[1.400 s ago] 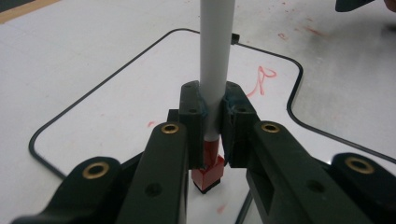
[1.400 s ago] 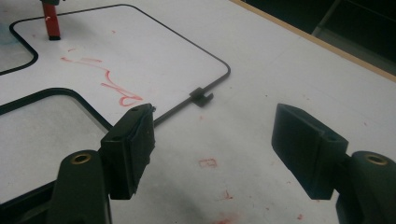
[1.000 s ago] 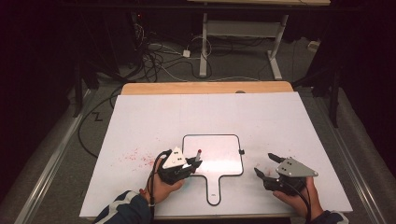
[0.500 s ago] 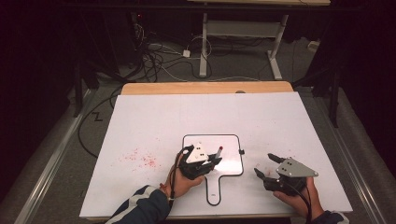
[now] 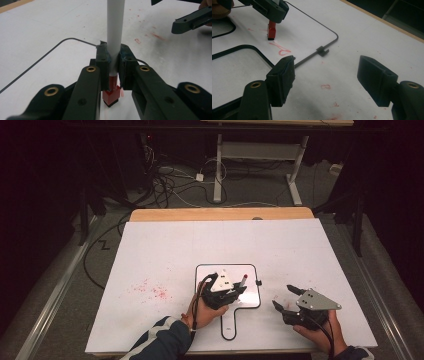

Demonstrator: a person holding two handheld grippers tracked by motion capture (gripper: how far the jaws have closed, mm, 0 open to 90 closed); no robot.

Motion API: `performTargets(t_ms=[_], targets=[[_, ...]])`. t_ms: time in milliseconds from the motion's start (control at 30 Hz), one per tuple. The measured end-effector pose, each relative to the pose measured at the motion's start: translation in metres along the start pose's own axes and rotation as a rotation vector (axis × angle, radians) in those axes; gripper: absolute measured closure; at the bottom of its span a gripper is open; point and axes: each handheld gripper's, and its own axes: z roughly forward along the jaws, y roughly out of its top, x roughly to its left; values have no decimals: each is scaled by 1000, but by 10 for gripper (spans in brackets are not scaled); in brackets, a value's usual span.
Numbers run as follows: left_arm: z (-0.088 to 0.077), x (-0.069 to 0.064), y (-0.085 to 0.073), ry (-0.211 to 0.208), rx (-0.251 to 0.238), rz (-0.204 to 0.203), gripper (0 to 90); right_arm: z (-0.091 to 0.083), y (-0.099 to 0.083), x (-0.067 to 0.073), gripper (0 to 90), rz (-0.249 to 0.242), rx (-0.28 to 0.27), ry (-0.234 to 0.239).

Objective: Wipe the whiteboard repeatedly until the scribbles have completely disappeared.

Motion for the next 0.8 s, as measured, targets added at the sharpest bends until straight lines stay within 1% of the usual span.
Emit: performTargets(t_ms=[67, 233, 367, 400, 467, 533, 633, 700, 767, 800], targets=[[-4, 4, -3, -6, -5, -13, 789, 0, 0, 0, 310, 2, 1, 1], [-12, 13, -8, 7, -11, -38, 789, 0, 0, 0, 311, 3, -2, -3], [-14, 16, -9, 21, -9, -38, 789, -1, 1, 0, 311, -3, -3, -3], [-14, 17, -10, 21, -11, -41, 789, -1, 1, 0, 311, -2, -3, -4], [-15, 18, -11, 18, -14, -61, 789, -1, 1, 0, 311, 0, -3, -3], [-15, 16, -11, 5, -14, -69, 789, -1, 0, -1, 311, -1, -4, -5], [-18, 8, -13, -12, -13, -44, 789, -2, 0, -1, 311, 2, -3, -6], [-20, 3, -13, -13, -5, -14, 789, -1, 0, -1, 311, 1, -2, -5], [-23, 4, -14, -16, 2, 0, 789, -1, 0, 0, 310, -1, 0, -4], [-26, 6, -15, -7, 6, 4, 789, -1, 0, 0, 310, -2, 1, -5]])
